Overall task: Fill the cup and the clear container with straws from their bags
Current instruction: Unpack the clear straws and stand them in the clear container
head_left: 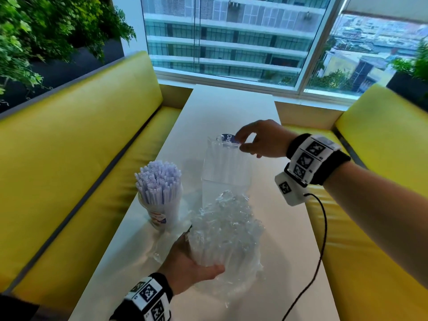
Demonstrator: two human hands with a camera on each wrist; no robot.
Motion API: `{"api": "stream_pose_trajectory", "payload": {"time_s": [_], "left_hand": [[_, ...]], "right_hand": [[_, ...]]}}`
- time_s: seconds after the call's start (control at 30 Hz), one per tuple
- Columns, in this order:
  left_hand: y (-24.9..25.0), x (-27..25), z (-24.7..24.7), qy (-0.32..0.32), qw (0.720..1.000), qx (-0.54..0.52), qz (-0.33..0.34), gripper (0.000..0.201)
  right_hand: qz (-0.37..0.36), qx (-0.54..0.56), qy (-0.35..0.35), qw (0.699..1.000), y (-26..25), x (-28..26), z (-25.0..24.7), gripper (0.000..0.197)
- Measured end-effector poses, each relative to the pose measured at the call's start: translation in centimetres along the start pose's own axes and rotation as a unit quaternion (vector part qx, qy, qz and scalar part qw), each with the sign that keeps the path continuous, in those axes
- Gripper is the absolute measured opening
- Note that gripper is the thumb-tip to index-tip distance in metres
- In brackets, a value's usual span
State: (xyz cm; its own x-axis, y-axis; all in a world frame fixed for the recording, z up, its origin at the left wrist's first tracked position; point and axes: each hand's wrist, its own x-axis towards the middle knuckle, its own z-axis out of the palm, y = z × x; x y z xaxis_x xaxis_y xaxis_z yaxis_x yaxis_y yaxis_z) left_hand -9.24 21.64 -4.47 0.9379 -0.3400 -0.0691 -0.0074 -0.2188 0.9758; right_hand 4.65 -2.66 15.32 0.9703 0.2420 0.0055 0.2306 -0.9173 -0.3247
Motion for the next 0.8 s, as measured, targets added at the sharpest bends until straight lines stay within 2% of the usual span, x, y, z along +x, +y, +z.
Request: {"api": "stream_pose_trajectory", "payload": {"time_s": [0.03, 0.17, 0.3, 0.37, 0.53, 0.67, 0.8], "left_hand": [[0.0, 0.0, 0.0, -0.003, 1.0, -0.001, 0.001, 0.067], [-0.5, 0.2, -0.2, -0.009, 1.0, -0.012, 0.001, 0.07], [-0.7, 0.2, -0.2, -0.008, 1.0, -0.014, 0.005, 0.073], [-0.8, 0.2, -0.2, -0.004, 1.0, -0.001, 0.011, 0.075], [-0.7, 0.2, -0.2, 0.003, 1.0, 0.01, 0.029, 0.074], [-0.4, 0.1, -0.2, 0.009, 0.999, 0.017, 0.045, 0.07], [-0.6, 0.1, -0.2, 0.006, 0.999, 0.019, 0.035, 0.073]], "right_hand": [[-0.02, 0.002, -0.01, 1.0, -0.4, -1.1, 0.0, 0.022], [-0.064, -0.012, -0.08, 0.995, -1.3, -5.8, 1.3, 0.036], [-0.058, 0.037, -0.162, 0.984, -1.0, -10.1, 3.0, 0.042], [-0.044, 0.063, -0.175, 0.982, -0.8, -11.5, 3.8, 0.049], [-0.03, 0.122, -0.139, 0.982, -0.4, -12.8, 6.0, 0.066], [-0.037, 0.168, -0.096, 0.98, -0.4, -13.0, 7.2, 0.06], [-0.037, 0.163, -0.045, 0.985, -0.2, -12.9, 8.1, 0.05]]}}
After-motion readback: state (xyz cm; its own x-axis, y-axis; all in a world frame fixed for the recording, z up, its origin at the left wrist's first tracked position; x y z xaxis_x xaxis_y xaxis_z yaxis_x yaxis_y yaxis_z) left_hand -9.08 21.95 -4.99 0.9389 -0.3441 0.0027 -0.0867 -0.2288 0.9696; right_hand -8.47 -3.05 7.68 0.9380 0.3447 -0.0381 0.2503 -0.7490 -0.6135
